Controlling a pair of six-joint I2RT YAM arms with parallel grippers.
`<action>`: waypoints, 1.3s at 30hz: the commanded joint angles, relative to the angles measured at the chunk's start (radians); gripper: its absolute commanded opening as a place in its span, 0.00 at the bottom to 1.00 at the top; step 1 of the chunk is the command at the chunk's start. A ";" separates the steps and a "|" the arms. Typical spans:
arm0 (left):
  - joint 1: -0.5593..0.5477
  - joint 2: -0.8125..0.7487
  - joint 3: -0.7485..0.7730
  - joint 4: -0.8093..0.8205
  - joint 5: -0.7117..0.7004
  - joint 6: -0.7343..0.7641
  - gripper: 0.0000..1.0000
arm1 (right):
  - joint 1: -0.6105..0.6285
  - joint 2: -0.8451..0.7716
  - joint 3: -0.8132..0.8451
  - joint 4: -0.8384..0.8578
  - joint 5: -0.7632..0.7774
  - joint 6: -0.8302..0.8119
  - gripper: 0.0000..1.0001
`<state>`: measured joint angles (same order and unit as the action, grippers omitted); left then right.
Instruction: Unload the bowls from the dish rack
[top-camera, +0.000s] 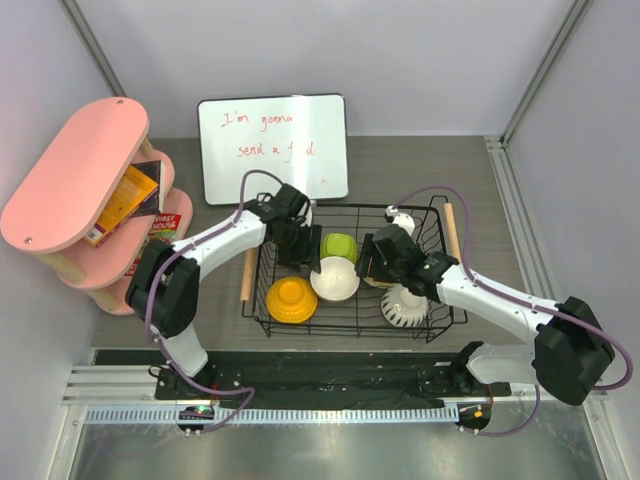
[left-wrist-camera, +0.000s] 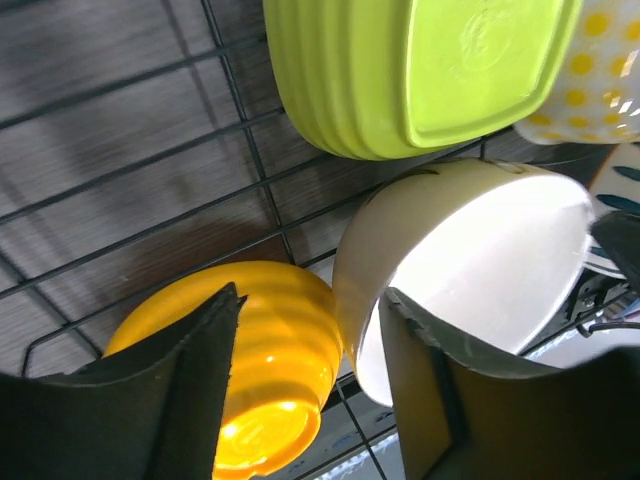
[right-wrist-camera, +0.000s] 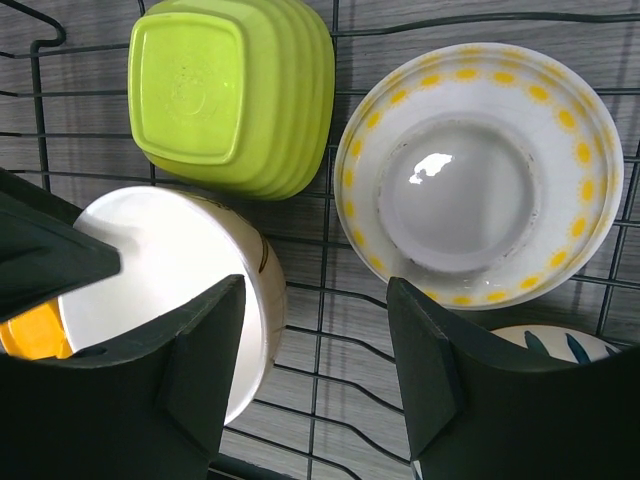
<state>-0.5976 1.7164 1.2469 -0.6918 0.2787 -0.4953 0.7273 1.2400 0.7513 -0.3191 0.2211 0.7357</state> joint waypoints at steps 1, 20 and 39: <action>-0.042 0.038 0.025 0.005 -0.009 -0.008 0.55 | 0.001 -0.037 -0.004 0.032 0.014 -0.004 0.64; -0.056 -0.150 0.189 -0.052 -0.139 -0.029 0.00 | -0.008 -0.077 -0.020 0.011 0.044 0.002 0.65; 0.047 -0.739 0.213 -0.362 -0.794 -0.037 0.00 | -0.008 -0.174 0.063 -0.090 0.054 -0.032 0.65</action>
<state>-0.5541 1.0412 1.4197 -0.9451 -0.2844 -0.5190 0.7185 1.0573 0.8131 -0.4133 0.2832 0.7219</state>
